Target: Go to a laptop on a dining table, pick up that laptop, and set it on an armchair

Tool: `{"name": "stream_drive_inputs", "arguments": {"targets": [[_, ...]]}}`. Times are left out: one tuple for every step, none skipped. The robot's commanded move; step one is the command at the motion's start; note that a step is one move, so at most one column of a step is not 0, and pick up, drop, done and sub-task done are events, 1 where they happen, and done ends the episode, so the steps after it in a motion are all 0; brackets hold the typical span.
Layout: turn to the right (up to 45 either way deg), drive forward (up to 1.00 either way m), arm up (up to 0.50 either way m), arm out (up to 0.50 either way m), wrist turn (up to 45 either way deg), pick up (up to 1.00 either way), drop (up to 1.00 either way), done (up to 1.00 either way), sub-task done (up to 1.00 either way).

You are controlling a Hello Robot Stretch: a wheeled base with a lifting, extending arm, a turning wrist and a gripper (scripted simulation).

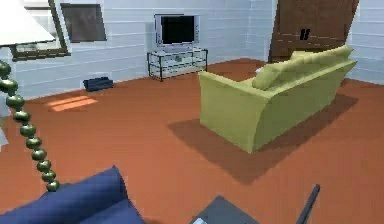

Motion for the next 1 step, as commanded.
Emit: {"name": "stream_drive_inputs", "arguments": {"targets": [[-45.0, 0.0, 0.0, 0.0, 0.0, 0.0, 0.0, 0.0, 0.0]]}}
